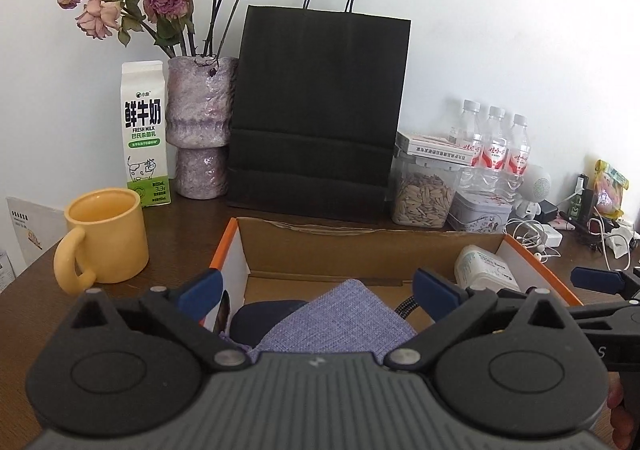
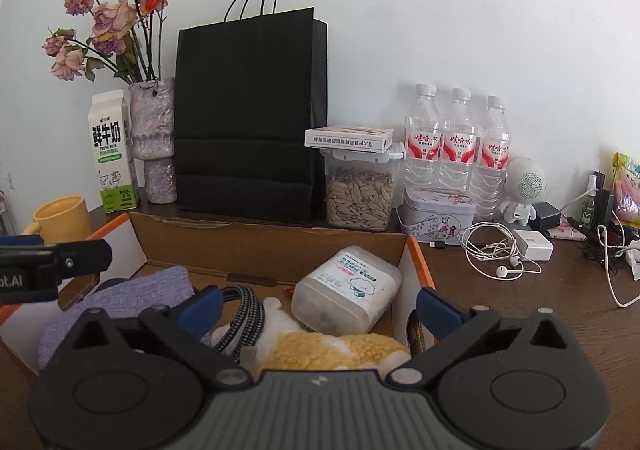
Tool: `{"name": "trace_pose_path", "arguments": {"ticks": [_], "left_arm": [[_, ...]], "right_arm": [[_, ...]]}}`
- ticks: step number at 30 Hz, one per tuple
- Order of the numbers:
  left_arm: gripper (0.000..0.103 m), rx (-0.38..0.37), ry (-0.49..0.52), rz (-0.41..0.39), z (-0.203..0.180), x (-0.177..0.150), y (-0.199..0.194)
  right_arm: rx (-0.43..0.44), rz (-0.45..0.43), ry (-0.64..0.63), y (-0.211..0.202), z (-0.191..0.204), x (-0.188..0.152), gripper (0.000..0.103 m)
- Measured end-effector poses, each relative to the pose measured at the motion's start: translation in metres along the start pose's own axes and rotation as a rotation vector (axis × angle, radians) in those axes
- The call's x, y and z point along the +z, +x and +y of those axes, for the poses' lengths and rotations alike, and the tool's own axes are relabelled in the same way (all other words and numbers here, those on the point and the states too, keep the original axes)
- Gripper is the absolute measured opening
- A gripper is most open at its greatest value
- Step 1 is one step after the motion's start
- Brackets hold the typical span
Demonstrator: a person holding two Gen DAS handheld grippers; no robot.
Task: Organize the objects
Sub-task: 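Open both tools and withdraw them from the box over the table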
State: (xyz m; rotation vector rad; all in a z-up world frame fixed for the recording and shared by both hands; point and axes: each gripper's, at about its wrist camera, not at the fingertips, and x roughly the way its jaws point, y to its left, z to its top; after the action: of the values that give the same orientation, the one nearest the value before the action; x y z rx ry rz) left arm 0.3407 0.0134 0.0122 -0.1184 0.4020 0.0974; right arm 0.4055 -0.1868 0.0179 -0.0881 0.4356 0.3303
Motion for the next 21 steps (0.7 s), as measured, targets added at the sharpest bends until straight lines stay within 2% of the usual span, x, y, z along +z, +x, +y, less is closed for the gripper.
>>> {"name": "trace_pose_path", "arguments": {"ticks": [7,21], "left_arm": [[0.103,-0.001,0.013,-0.013,-0.004,-0.001,-0.008],[0.103,-0.006,0.033,-0.012,-0.01,-0.011,-0.047]], "right_arm": [[0.0,-0.011,-0.022,-0.009,0.004,-0.001,0.103],[-0.008,-0.046,-0.041,-0.054,0.004,-0.007,0.103]]}}
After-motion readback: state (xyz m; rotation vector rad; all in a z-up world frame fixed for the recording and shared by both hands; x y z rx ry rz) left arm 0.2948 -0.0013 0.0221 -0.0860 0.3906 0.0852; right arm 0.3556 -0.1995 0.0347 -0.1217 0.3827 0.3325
